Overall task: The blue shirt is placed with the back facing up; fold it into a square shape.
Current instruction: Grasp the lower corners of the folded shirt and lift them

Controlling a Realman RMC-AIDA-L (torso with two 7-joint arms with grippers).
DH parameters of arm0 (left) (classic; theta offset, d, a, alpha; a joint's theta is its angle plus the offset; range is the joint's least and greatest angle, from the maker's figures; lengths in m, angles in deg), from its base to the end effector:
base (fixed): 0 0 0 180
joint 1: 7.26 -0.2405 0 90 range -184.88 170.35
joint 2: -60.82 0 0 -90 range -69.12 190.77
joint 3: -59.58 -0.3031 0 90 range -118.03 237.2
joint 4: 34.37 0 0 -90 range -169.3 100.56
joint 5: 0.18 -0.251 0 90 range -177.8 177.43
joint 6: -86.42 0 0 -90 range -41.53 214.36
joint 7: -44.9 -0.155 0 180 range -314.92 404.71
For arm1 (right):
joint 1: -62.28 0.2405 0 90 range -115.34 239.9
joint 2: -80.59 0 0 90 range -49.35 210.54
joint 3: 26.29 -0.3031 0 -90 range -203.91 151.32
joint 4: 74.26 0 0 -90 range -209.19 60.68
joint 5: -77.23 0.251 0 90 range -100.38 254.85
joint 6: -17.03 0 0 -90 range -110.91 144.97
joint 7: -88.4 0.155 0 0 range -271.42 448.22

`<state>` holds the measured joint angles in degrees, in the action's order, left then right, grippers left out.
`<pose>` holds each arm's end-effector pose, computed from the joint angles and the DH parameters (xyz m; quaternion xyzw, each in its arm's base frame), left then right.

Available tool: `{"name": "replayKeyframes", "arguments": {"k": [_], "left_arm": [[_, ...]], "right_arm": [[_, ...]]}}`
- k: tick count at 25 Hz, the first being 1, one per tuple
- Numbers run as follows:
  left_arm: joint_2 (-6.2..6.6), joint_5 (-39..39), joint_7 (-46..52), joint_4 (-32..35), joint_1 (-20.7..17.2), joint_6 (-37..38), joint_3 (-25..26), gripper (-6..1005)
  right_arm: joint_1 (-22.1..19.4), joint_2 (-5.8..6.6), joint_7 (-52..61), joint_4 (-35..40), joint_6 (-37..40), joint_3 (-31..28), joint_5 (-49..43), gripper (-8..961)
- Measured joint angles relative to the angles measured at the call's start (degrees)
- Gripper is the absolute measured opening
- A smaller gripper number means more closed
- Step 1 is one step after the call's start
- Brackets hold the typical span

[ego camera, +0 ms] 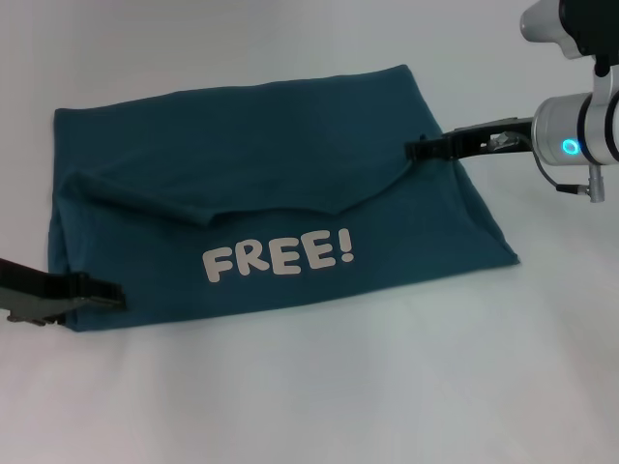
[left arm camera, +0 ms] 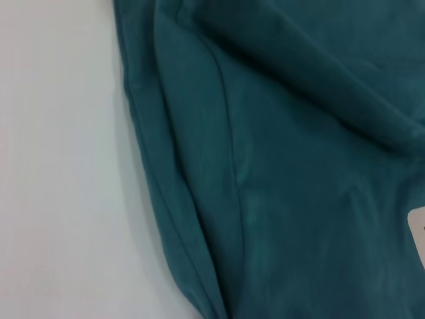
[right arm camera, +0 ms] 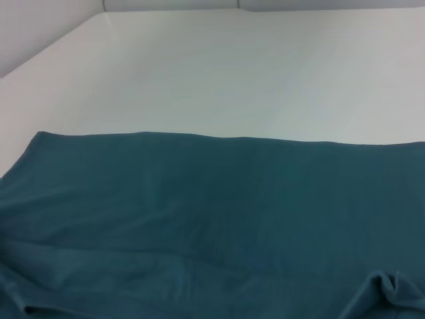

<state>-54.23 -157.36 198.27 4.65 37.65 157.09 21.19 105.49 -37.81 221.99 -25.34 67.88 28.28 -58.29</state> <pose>-0.3403 0.4770 0.0056 -0.7205 -0.6482 0.0151 0.2460 0.2518 0.5345 0.0016 -0.8358 0.4067 0.0987 0.3554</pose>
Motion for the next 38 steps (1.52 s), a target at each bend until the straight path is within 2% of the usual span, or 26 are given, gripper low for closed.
{"name": "replayKeyframes", "arguments": {"k": [5, 11, 14, 19, 24, 29, 38], "left_arm": [[-0.2, 0.26, -2.33, -0.62, 0.14, -0.23, -0.39, 851], [-0.66, -0.03, -2.2, 0.48, -0.14, -0.7, -1.52, 577], [-0.8, 0.13, -1.97, 1.09, -0.41, -0.93, -1.05, 449], [-0.74, 0.29, -2.56, 1.94, -0.48, -0.75, -0.86, 323], [-0.69, 0.31, -3.9, 1.98, -0.12, -0.63, -1.18, 220], [-0.71, 0.34, -4.61, 2.01, 0.12, -0.7, -1.37, 174], [-0.74, 0.47, -5.18, 2.04, 0.24, -0.89, -1.41, 169]], "right_arm": [[-1.3, -0.75, 0.14, 2.88, 1.19, -0.25, 0.0, 917], [-1.73, -0.82, 0.15, 3.68, 2.67, 0.02, -0.03, 916], [-1.73, -0.43, 1.26, 3.89, 4.99, -0.22, -1.13, 916], [-1.17, 0.11, 10.61, 7.88, 12.98, 0.07, -12.79, 916], [-0.85, -0.28, 17.74, 10.11, 19.26, 0.09, -23.22, 915], [-0.82, -0.35, 22.24, 9.1, 20.28, 0.0, -28.39, 911], [-0.75, -0.49, 23.1, 3.6, 16.11, -0.53, -28.79, 870]]}}
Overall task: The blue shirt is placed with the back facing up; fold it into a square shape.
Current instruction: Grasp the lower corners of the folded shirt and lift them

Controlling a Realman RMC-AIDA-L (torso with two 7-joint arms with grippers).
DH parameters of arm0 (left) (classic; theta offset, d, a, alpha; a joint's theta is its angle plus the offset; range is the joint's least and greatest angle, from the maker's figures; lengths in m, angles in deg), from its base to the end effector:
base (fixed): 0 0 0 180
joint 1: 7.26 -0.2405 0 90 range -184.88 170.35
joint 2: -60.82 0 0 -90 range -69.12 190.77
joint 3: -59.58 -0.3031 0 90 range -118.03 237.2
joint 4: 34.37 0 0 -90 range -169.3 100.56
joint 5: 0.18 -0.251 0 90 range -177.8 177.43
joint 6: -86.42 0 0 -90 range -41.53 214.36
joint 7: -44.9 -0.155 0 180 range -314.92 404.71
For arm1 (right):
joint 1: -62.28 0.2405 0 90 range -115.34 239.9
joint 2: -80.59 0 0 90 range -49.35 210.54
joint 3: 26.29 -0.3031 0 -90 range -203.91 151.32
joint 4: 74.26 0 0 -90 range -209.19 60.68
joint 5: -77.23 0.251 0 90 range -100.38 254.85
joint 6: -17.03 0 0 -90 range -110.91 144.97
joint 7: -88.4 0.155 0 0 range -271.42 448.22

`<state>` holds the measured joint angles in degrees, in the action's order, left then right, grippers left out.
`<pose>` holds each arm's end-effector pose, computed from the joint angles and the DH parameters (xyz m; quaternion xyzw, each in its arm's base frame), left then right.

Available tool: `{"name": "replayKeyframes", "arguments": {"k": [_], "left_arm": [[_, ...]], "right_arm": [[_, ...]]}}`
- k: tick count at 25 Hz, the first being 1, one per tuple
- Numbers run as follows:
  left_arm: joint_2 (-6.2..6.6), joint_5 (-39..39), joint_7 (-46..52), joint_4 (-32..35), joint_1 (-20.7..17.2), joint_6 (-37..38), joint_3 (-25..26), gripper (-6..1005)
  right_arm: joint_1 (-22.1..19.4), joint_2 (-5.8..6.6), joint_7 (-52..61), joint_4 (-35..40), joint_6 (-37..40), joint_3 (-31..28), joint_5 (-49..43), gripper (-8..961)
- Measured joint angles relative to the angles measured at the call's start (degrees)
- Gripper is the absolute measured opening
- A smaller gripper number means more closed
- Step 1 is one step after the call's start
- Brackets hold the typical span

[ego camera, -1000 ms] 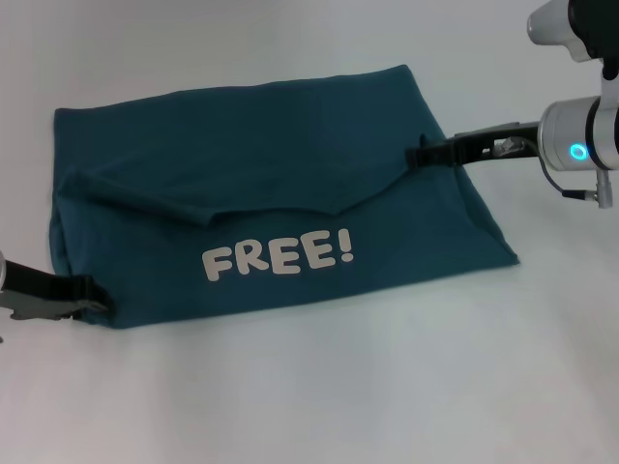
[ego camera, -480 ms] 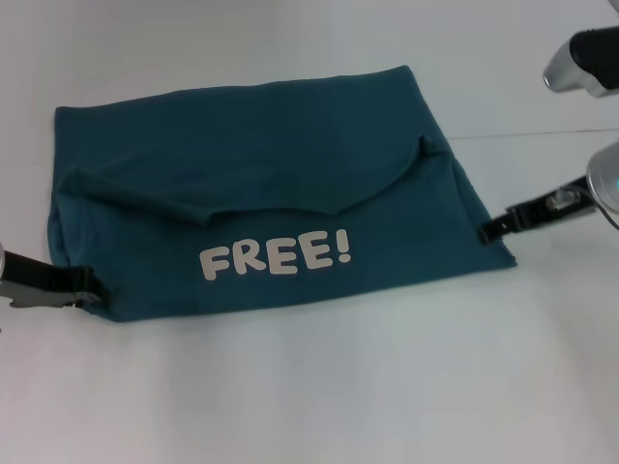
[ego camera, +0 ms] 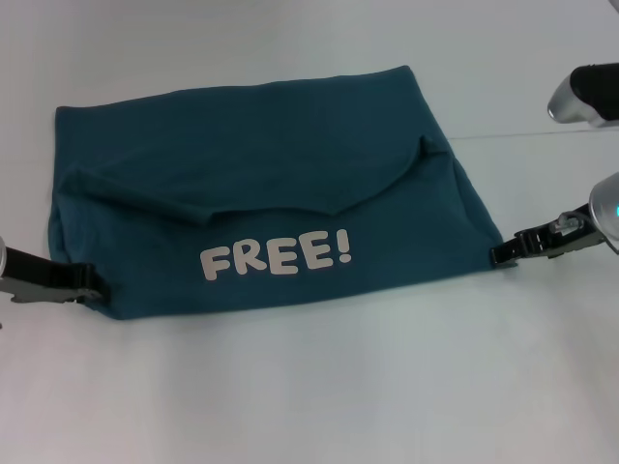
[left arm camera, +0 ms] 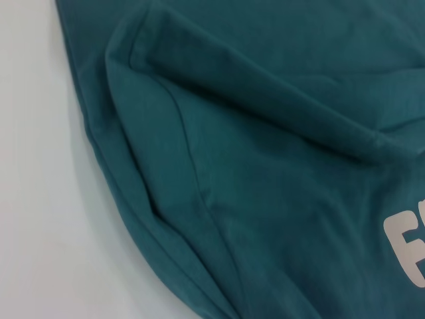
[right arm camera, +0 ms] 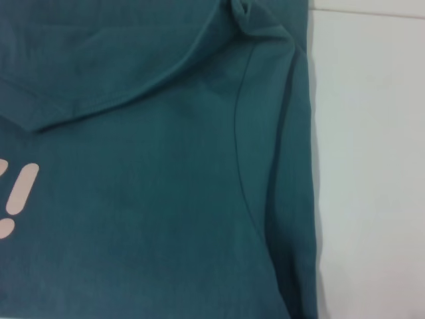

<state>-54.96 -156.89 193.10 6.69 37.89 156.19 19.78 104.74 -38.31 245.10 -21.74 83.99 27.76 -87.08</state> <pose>-0.3298 0.4843 0.0062 -0.7583 -0.5983 0.0222 0.2580 0.3070 0.4913 0.0065 -0.7686 0.5325 -0.0988 0.3404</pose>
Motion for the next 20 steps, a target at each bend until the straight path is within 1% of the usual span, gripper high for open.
{"name": "replayKeyframes", "arguments": {"k": [6, 13, 20], "left_arm": [[-0.05, 0.0, -0.35, -0.17, -0.02, -0.07, -0.01, 168], [-0.05, 0.0, -0.44, -0.21, -0.05, -0.17, -0.01, 167], [-0.05, 0.0, -0.53, -0.34, -0.1, -0.57, -0.01, 168]], "right_arm": [[-0.03, -0.6, 0.0, -1.4, -2.65, -0.51, 0.7, 843], [0.01, -0.36, -0.4, -4.14, -4.16, -0.62, 2.2, 811], [-0.14, -0.39, -0.22, -4.43, -5.12, -0.62, 2.29, 780]]}}
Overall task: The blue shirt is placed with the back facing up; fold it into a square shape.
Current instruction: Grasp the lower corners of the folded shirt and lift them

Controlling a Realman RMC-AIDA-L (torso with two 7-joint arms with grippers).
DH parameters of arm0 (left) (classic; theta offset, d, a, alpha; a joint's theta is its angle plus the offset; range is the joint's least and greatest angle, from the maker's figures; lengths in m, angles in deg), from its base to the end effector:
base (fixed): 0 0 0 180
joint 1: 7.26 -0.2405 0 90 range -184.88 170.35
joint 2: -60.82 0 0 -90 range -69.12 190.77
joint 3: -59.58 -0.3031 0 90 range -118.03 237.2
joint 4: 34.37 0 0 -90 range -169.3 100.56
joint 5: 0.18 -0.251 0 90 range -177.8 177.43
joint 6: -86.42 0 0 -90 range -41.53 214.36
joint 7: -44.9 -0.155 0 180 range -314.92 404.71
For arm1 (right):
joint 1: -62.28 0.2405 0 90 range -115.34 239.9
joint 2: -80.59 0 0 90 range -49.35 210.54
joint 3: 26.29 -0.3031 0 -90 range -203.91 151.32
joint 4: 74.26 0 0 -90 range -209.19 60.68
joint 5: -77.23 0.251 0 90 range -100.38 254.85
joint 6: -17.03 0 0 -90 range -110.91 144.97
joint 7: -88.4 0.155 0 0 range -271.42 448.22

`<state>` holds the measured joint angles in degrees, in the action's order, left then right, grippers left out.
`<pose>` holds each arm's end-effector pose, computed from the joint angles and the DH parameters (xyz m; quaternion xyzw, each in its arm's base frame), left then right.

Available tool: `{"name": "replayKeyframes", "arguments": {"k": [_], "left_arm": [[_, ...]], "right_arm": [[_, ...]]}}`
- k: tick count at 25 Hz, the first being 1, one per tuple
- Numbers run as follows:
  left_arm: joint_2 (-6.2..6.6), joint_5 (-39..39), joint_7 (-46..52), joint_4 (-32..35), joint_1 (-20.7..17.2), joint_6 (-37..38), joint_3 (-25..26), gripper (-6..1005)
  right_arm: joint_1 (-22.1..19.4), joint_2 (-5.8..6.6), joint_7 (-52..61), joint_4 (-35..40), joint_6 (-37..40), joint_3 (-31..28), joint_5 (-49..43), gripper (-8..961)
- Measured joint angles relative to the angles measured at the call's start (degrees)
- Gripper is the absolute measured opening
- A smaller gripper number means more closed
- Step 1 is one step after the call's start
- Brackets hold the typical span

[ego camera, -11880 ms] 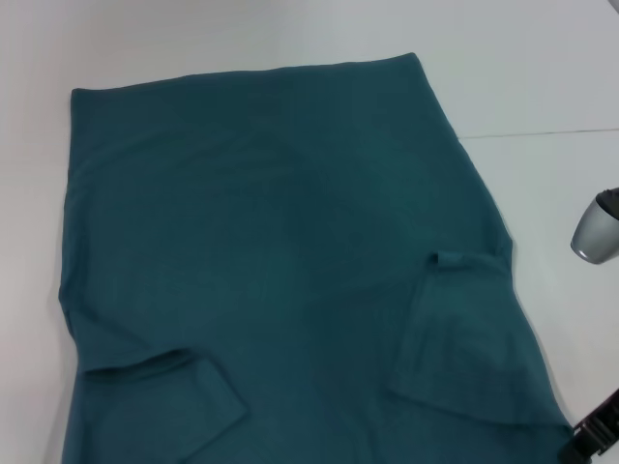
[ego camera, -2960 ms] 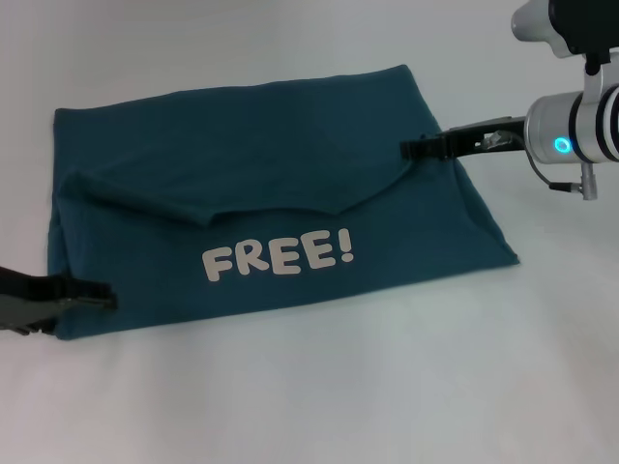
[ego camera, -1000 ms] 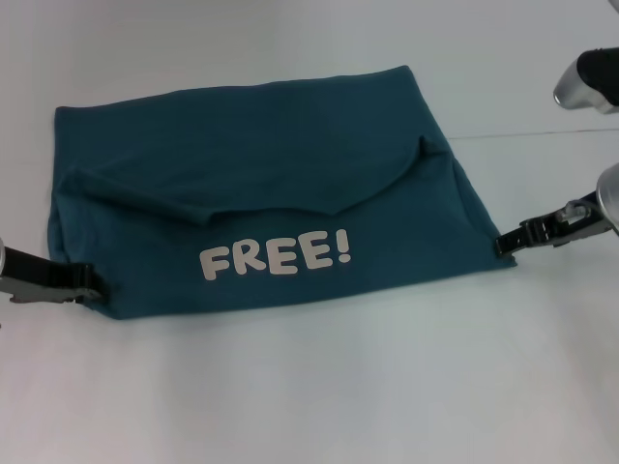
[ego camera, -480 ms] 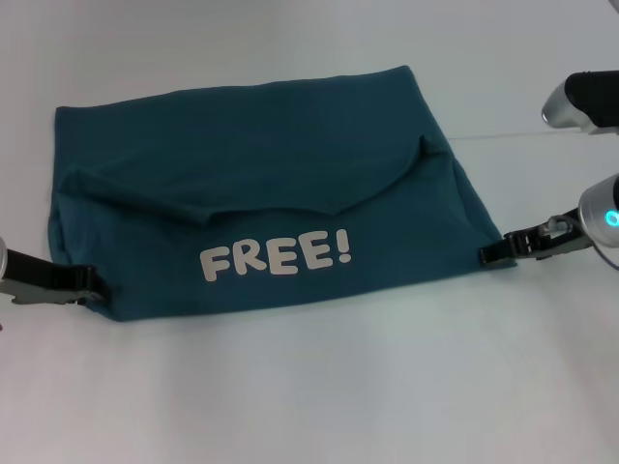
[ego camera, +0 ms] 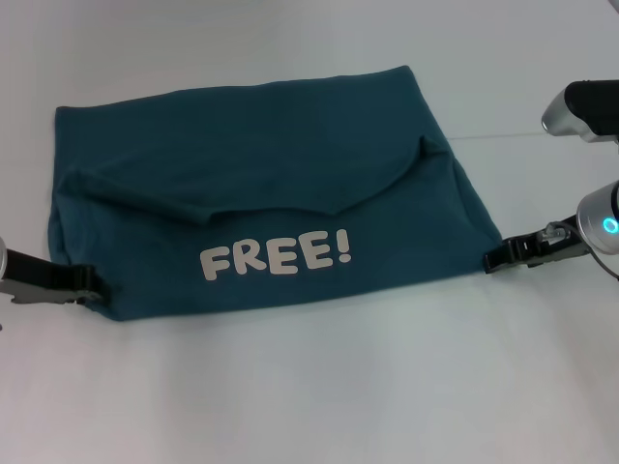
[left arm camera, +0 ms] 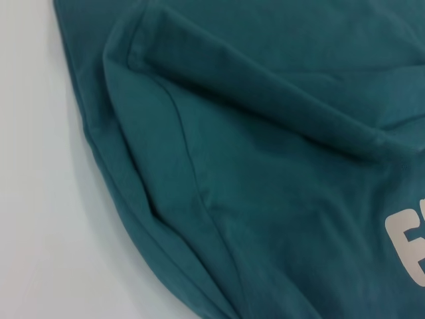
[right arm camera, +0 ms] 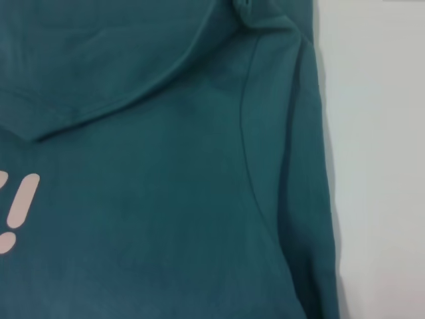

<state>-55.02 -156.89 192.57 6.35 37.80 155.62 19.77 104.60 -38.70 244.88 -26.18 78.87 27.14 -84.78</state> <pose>-0.3315 0.4840 0.0047 -0.7597 -0.5958 0.0230 0.2596 0.3181 0.4913 -0.0104 -0.7617 0.5470 -0.0751 0.3390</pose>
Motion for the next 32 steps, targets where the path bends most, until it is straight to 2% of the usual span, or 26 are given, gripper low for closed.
{"name": "replayKeyframes", "arguments": {"k": [5, 17, 32], "left_arm": [[0.0, 0.0, -0.1, -0.04, -0.18, -0.05, 0.0, 167], [0.0, 0.0, -0.1, -0.03, -0.01, 0.06, 0.0, 168], [-0.07, 0.0, -0.12, -0.02, -0.41, 0.13, 0.0, 167]], "right_arm": [[0.3, -0.23, -0.22, -0.35, -1.08, 0.0, 0.0, 680], [2.11, -0.25, 0.0, -3.37, -2.01, 0.59, 0.43, 681], [1.94, -0.24, 2.49, -1.53, -0.98, 1.37, -2.43, 683]]}}
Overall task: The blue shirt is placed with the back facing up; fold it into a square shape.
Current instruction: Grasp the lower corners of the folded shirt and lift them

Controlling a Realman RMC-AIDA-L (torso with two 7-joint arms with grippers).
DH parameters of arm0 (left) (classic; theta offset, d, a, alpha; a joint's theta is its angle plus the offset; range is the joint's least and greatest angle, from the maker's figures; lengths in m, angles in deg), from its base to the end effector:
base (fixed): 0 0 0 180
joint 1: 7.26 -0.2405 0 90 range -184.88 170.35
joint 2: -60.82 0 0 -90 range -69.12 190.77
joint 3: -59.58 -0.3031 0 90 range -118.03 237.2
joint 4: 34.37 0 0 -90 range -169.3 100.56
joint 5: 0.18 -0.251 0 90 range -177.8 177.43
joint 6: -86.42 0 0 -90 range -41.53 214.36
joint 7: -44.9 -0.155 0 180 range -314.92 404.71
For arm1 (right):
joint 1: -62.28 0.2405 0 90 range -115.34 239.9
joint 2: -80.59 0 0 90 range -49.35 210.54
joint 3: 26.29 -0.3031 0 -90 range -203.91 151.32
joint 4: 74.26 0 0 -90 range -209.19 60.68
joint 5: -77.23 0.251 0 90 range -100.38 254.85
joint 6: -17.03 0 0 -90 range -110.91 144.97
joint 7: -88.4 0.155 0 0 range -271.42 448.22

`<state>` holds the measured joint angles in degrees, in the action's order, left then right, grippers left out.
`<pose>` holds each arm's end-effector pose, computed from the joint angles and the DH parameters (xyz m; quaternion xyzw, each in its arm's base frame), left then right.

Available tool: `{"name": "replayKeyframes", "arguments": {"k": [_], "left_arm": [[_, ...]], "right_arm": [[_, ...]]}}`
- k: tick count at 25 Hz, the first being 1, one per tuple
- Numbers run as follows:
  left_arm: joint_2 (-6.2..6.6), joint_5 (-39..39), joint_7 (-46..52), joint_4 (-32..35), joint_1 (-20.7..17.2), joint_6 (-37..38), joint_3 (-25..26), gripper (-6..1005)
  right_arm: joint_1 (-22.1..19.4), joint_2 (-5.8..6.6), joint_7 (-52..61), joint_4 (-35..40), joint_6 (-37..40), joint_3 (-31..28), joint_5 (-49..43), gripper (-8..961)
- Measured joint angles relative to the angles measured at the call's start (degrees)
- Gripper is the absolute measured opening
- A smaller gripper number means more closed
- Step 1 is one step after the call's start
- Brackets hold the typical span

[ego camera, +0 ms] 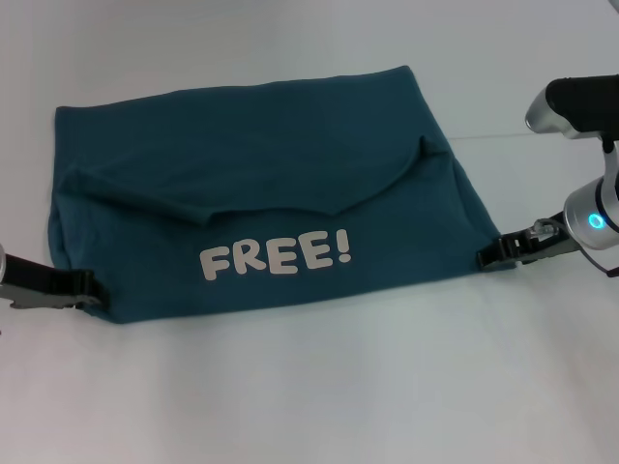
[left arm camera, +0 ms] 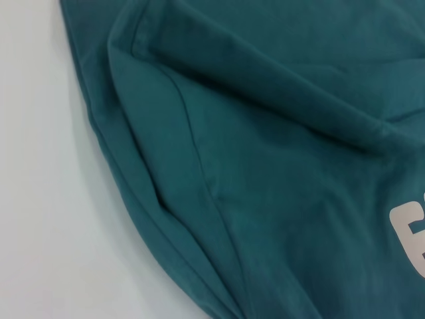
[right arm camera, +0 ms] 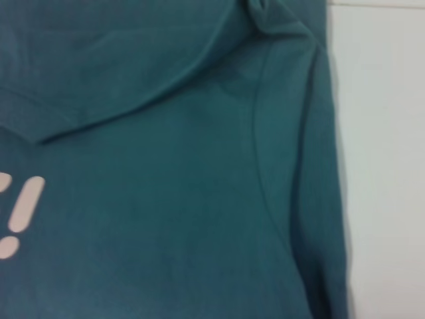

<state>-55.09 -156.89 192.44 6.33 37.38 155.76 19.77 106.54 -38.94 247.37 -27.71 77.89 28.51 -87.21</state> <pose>-0.3348 0.4810 0.0038 -0.7584 -0.5982 0.0246 0.2576 0.3087 0.4981 -0.0182 -0.7617 0.5409 -0.0897 0.3452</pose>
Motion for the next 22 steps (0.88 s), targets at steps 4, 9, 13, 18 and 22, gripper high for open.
{"name": "replayKeyframes", "arguments": {"k": [4, 9, 13, 18, 22], "left_arm": [[-0.16, 0.0, -0.4, 0.0, 0.0, -0.15, 0.0, 167], [-0.3, 0.0, -0.62, 0.0, 0.0, -0.27, 0.0, 167], [-0.36, 0.0, -0.67, 0.0, 0.12, -0.31, 0.0, 168], [-0.36, 0.0, -0.68, 0.0, 0.18, -0.35, 0.0, 168], [-0.36, -0.01, -0.69, 0.0, 0.18, -0.34, 0.0, 166]], "right_arm": [[-0.07, 0.0, 0.71, 0.05, -0.18, 0.03, -0.84, 683], [-0.29, 0.0, 0.83, -0.21, -0.49, 0.01, -0.73, 684], [-0.11, -0.01, 0.76, -1.23, -1.63, -0.07, -0.66, 683], [0.18, -0.06, -0.1, -2.85, -3.15, -0.13, 0.79, 682], [0.0, -0.03, -3.01, -3.75, -3.91, -0.38, 5.02, 676]]}}
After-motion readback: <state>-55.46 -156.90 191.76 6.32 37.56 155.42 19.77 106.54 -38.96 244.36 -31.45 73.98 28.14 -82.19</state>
